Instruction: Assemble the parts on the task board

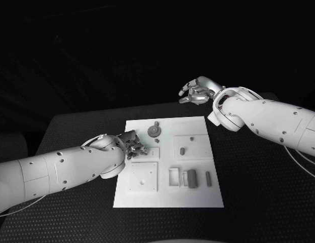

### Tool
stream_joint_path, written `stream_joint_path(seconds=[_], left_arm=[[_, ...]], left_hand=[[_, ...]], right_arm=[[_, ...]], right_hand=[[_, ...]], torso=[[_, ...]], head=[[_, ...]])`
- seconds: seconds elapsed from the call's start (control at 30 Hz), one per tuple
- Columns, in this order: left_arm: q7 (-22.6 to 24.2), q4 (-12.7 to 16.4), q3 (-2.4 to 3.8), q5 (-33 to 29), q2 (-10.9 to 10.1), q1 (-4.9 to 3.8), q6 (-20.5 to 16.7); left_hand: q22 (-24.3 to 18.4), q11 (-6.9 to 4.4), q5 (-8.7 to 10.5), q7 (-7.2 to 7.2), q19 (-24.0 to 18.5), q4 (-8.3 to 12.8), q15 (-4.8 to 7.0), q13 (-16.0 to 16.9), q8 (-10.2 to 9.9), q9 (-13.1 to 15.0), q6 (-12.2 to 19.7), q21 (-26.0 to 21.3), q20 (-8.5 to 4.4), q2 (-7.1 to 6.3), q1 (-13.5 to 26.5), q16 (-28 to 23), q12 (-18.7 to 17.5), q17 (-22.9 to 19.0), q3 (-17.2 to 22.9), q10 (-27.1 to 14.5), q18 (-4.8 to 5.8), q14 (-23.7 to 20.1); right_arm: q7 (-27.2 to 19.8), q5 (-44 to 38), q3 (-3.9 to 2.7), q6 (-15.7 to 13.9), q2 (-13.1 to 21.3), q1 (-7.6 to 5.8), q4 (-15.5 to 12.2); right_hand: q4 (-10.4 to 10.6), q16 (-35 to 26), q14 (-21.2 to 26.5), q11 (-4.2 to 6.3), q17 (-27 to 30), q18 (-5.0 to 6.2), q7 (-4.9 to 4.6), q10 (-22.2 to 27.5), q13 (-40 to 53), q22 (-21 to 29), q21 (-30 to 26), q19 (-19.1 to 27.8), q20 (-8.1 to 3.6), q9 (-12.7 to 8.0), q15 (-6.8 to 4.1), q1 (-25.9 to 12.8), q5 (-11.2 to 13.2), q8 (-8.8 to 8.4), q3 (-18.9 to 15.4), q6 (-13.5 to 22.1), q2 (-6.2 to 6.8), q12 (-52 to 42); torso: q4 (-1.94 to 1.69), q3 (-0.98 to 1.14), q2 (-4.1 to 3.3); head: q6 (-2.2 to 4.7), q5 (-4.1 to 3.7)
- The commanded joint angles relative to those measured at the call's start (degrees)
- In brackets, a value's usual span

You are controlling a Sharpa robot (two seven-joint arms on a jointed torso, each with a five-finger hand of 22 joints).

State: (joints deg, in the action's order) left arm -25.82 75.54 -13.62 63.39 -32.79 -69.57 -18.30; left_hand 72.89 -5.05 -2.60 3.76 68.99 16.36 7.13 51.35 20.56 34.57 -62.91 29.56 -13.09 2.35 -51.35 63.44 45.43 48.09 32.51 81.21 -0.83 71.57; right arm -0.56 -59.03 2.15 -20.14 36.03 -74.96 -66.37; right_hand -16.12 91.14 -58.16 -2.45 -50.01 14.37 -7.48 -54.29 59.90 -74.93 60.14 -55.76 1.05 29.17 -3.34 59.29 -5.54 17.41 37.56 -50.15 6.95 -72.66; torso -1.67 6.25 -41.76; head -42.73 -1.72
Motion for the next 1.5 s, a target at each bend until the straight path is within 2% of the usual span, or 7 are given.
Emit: stream_joint_path(seconds=[0.03,0.57,0.63,0.93,1.13,1.2,1.5], left_arm=[[-0.7,0.1,-0.05,1.9,0.2,0.11,1.1],[-1.3,-0.1,-0.05,4.7,1.1,0.11,4.6],[-1.4,-0.1,-0.04,4.9,1.3,0.11,5.4],[-1.9,-0.2,-0.04,5.4,1.6,0.10,7.2],[-2.0,-0.2,-0.04,5.9,1.6,0.09,7.5],[-2.0,-0.2,-0.04,5.9,1.6,0.09,7.9],[-2.1,-0.3,-0.04,5.8,1.6,0.09,8.0]], left_hand=[[0.1,-0.20,-0.29,-2.58,0.1,0.1,1.07,-0.1,0.2,0.0,-3.2,-0.3,-0.33,0.57,-0.1,0.3,0.2,-0.2,0.3,-0.1,-0.41,-1.4],[0.6,-0.68,-1.24,-3.09,0.6,-0.1,1.13,-0.8,0.3,0.4,-4.7,-0.6,-0.49,0.53,0.8,2.3,0.7,-2.7,0.9,0.2,-0.29,-1.6],[0.8,-0.76,-3.08,-3.16,0.7,0.0,1.11,-1.1,0.3,0.5,-4.9,-0.7,-0.50,0.56,1.1,3.0,0.9,-3.5,1.2,0.2,-0.26,-1.7],[1.2,-0.82,-4.39,-3.23,0.7,0.1,1.10,-1.5,0.2,0.7,-5.2,-0.8,-0.53,0.74,1.3,4.1,1.3,-4.7,1.5,0.2,-0.26,-2.0],[1.9,-0.96,-7.72,-3.37,0.9,0.2,1.03,-2.1,0.3,1.1,-5.5,-1.0,-0.52,1.34,1.8,5.6,2.0,-6.3,1.8,0.2,-0.28,-2.3],[2.1,-1.05,-6.99,-3.48,1.0,0.1,1.03,-2.3,0.3,1.2,-5.7,-1.1,-0.50,1.23,2.0,6.3,2.3,-7.1,3.1,0.1,-0.31,-2.4],[2.7,-1.16,-7.73,-3.56,1.3,0.2,1.01,-2.9,0.4,1.6,-6.0,-1.3,-0.49,2.00,3.8,7.7,3.1,-8.6,5.0,0.1,-0.32,-2.6]], right_arm=[[-0.4,0.0,-0.03,0.8,0.0,0.00,0.0],[-0.3,0.0,-0.03,1.3,-0.2,0.00,0.1],[-0.3,0.0,-0.03,1.3,-0.2,0.00,0.1],[-0.4,0.0,-0.03,1.5,-0.3,0.00,0.1],[-0.3,0.0,-0.03,1.5,-0.3,0.00,0.0],[-0.3,0.0,-0.03,1.5,-0.3,0.00,0.0],[-0.3,0.0,-0.03,1.5,-0.3,0.00,0.0]], right_hand=[[0.0,0.0,0.4,0.04,0.1,0.63,-1.21,0.4,-0.1,-0.3,-0.2,-0.1,0.46,0.1,-0.17,0.0,0.1,-0.25,-0.3,-0.8,-0.72,-0.2],[0.0,0.0,0.4,0.04,0.1,0.63,-1.22,0.5,-0.1,-0.3,-0.2,-0.1,0.48,0.1,-0.16,0.0,0.1,-0.27,-0.3,-0.8,-0.74,-0.3],[0.0,0.0,0.4,0.04,0.1,0.63,-1.22,0.5,-0.1,-0.3,-0.2,-0.1,0.48,0.1,-0.16,0.0,0.1,-0.27,-0.3,-0.8,-0.74,-0.3],[0.0,0.0,0.4,0.03,0.1,0.63,-1.22,0.5,-0.1,-0.3,-0.2,-0.1,0.48,0.1,-0.16,0.0,0.1,-0.27,-0.3,-0.8,-0.76,-0.3],[0.0,0.0,0.4,0.03,0.1,0.63,-1.22,0.5,-0.1,-0.3,-0.2,-0.1,0.48,0.1,-0.16,0.0,0.1,-0.28,-0.3,-0.8,-0.77,-0.3],[0.0,0.0,0.4,0.03,0.1,0.63,-1.22,0.5,-0.2,-0.3,-0.2,-0.1,0.48,0.1,-0.16,0.1,0.1,-0.28,-0.3,-0.8,-0.77,-0.3],[-0.1,0.0,0.4,0.03,0.1,0.63,-1.22,0.5,-0.2,-0.3,-0.2,-0.1,0.48,0.1,-0.16,0.1,0.1,-0.29,-0.3,-0.8,-0.79,-0.3]], torso=[[0.02,0.01,-0.01],[0.02,0.03,-0.01],[0.03,0.04,0.00],[0.02,0.04,0.00],[0.02,0.03,0.00],[0.01,0.02,0.00],[0.00,0.01,-0.02]], head=[[-0.04,-0.01],[-0.13,0.07],[-0.22,0.08],[-0.39,0.13],[-0.44,0.14],[-0.44,0.14],[-0.47,0.14]])
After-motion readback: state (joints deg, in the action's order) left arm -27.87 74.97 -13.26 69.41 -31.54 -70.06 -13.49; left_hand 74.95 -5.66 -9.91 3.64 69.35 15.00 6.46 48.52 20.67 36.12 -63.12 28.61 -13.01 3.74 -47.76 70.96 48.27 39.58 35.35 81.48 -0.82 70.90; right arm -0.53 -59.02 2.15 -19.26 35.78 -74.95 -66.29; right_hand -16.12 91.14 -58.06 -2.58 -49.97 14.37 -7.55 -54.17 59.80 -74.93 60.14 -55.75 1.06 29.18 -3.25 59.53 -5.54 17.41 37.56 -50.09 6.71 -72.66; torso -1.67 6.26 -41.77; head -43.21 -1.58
